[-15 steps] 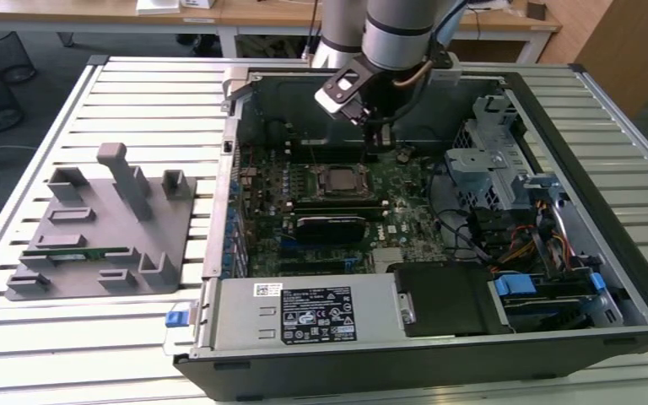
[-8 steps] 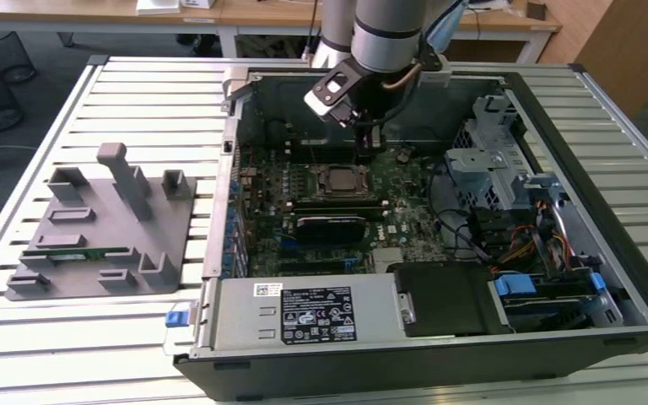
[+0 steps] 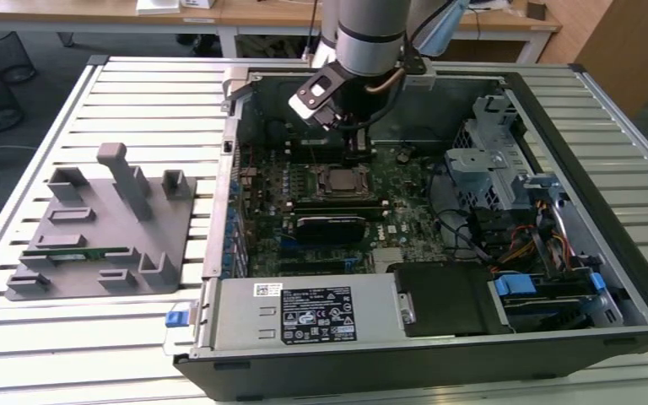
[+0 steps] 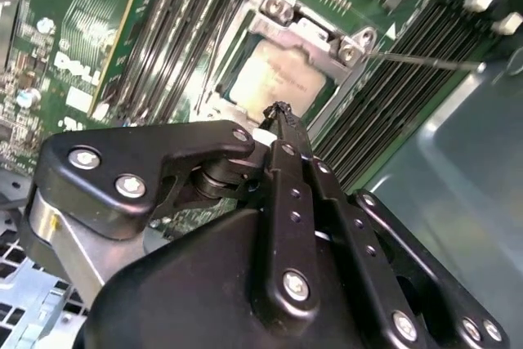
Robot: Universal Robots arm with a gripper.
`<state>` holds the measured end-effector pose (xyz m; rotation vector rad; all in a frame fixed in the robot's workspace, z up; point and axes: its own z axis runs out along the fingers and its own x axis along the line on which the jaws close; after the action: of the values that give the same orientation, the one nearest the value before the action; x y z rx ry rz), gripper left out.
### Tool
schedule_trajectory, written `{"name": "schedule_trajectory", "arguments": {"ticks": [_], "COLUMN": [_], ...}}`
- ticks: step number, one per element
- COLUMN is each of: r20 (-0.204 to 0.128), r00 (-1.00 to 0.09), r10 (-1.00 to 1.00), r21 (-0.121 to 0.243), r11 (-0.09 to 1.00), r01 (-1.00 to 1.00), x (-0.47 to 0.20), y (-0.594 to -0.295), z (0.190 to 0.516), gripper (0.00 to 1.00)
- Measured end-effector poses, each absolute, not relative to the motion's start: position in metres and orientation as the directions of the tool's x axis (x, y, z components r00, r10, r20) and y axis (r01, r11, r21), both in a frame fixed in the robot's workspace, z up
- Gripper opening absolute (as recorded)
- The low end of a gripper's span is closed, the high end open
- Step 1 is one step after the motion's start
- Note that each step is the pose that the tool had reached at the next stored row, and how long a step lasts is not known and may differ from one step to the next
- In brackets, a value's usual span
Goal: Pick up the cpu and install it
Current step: 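Close the cpu cover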
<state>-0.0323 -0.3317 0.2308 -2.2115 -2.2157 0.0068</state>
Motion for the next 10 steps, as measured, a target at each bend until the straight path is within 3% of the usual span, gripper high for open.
{"name": "schedule_trajectory", "arguments": {"ticks": [10], "r20": [0.005], "r00": [-0.002], "r10": [1.000], "r21": [-0.011], "r11": [0.002], "r01": [1.000], "x": [-0.046], "y": [-0.332], "z": [0.223], "gripper": [0.11]}}
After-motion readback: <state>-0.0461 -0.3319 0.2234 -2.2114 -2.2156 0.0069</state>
